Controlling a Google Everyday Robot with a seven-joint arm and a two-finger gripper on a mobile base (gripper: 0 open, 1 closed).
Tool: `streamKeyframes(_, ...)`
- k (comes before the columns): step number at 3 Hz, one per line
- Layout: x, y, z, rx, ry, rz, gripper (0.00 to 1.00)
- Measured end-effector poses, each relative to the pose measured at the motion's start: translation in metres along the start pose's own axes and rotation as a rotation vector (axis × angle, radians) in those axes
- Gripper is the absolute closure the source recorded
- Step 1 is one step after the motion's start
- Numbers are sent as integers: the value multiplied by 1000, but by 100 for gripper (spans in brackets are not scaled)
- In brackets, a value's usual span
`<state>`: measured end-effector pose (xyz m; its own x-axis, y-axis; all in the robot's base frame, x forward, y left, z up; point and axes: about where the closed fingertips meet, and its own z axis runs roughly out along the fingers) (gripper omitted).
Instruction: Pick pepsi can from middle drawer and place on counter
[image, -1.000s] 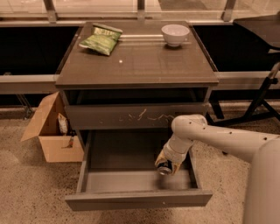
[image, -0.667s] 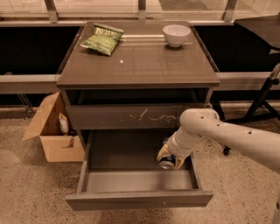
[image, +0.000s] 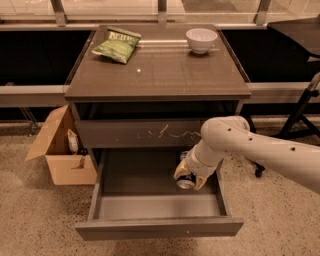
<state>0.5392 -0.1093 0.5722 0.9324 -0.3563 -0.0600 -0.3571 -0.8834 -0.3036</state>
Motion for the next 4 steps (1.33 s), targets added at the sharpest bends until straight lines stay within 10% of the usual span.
streamKeyframes(2, -42, -71, -122, 71, 214, -42, 100)
streamKeyframes(4, -46, -84, -157, 84, 284, -57, 100)
